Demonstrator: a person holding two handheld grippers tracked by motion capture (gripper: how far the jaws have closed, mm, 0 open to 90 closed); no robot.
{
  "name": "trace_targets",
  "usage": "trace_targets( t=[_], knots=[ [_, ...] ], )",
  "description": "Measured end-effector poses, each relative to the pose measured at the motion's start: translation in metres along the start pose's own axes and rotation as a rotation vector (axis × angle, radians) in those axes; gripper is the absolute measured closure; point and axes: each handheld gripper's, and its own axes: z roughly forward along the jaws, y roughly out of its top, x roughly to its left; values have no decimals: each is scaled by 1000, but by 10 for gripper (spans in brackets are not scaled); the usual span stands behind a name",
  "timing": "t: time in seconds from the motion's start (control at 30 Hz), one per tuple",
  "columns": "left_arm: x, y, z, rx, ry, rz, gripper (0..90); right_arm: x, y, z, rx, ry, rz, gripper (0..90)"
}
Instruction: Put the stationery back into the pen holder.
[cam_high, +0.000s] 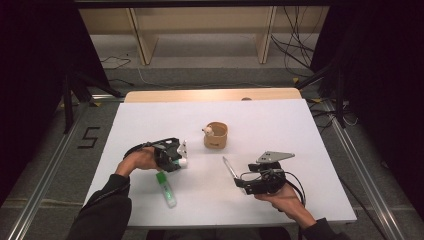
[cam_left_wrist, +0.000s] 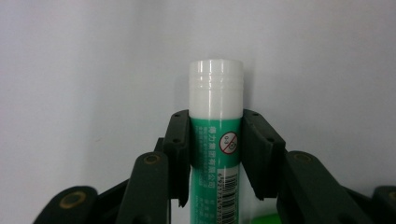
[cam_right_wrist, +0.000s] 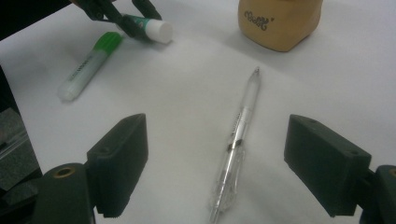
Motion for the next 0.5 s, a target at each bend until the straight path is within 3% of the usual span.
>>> trace_targets(
  t=[0.23,0.5],
  knots=[
    [7,0,-16,-122,42,-123,651,0,0,0,-2,0,0,225],
    [6,5,-34,-323,113,-324,651,2,0,-1,-14,-6,-3,227]
  ],
)
